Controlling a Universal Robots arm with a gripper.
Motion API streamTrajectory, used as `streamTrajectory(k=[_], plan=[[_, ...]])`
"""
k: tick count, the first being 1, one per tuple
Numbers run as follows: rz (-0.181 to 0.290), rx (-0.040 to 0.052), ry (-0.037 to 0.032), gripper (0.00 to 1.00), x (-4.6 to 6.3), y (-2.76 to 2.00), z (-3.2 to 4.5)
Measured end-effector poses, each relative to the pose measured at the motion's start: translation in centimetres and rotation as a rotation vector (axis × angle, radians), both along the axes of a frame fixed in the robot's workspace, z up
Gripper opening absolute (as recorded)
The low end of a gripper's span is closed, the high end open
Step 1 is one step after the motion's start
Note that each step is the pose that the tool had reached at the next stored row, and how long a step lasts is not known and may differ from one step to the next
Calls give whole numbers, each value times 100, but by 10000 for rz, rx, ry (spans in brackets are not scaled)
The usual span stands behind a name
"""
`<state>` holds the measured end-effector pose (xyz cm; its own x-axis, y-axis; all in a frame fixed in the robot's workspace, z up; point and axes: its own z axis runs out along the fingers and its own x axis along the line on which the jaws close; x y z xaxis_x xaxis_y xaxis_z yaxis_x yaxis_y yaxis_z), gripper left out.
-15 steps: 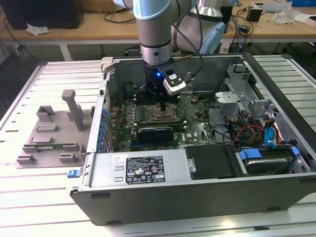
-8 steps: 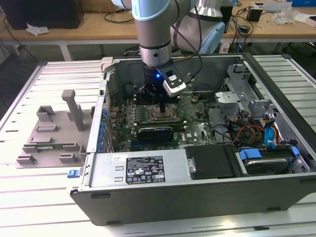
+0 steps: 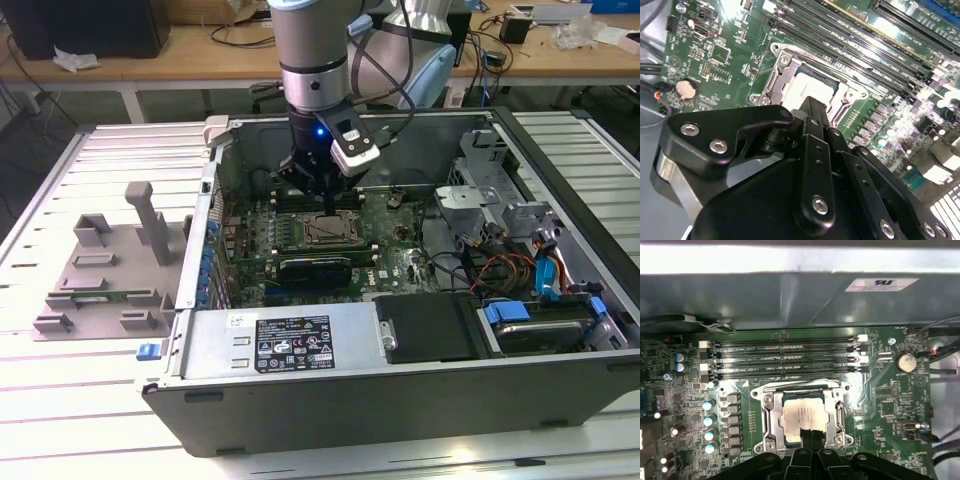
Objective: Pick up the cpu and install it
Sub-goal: 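Install the first cpu locking lever, then install the second cpu locking lever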
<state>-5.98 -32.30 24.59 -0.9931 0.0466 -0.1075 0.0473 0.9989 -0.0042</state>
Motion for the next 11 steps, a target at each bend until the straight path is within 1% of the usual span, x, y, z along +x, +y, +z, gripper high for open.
streamTrajectory(k=[1,11], plan=[[0,0,0,11,0,0,11],[0,0,0,11,0,0,18]])
